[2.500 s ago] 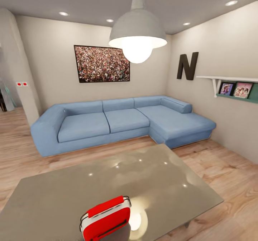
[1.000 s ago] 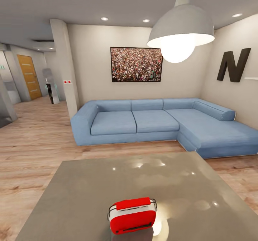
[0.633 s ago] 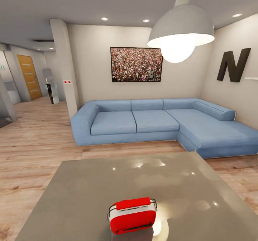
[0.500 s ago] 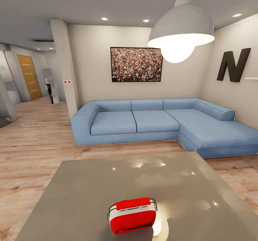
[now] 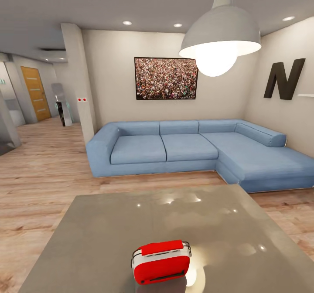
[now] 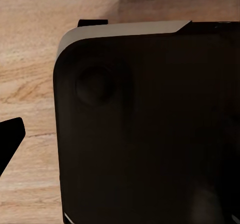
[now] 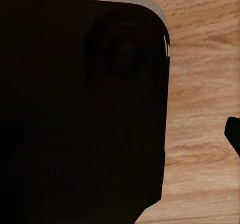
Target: Turn on the radio receiver that's on the table in the living room.
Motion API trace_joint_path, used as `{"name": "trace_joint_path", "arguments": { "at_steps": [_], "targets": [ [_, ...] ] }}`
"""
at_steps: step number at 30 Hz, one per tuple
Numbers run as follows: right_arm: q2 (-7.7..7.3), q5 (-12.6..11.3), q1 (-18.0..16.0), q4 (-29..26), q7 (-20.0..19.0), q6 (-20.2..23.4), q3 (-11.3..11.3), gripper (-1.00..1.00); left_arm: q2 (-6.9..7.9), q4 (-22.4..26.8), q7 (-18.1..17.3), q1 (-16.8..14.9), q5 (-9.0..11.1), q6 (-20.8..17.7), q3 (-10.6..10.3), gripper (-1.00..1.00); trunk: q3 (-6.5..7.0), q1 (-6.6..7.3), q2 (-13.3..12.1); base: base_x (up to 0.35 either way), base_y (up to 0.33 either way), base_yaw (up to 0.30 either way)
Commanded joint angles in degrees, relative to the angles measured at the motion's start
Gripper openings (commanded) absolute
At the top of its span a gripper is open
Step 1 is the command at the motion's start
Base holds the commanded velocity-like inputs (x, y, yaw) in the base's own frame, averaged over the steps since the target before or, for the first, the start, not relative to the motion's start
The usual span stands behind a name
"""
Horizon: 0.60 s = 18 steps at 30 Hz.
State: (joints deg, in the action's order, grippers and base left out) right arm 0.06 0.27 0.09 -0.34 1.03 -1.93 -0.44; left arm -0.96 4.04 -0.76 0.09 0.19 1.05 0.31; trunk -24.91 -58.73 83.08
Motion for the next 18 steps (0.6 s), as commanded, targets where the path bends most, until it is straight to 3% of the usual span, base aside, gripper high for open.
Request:
{"name": "trace_joint_path", "arguments": {
  "at_steps": [1, 10, 18],
  "targets": [
    [0.01, 0.0, 0.0, 0.0, 0.0, 0.0, 0.0, 1.0, -0.02, 0.0, 0.0, 0.0, 0.0, 0.0, 0.0, 1.0, 0.0, 0.0, 0.0, 0.0, 0.0, 0.0],
    [0.03, 0.2, 0.0, 0.0, 0.0, 0.0, 0.1, 1.0, -0.14, 0.0, 0.0, 0.0, 0.0, 0.0, 0.1, 1.0, 0.0, 0.0, 0.0, 0.0, 0.0, 0.0],
    [0.01, 0.1, 0.0, 0.0, 0.0, 0.0, 0.0, 1.0, -0.25, -0.1, 0.0, 0.0, 0.0, 0.0, 0.0, 1.0, 1.44, 1.76, -3.2, 0.0, 0.0, 0.0]
  ]
}}
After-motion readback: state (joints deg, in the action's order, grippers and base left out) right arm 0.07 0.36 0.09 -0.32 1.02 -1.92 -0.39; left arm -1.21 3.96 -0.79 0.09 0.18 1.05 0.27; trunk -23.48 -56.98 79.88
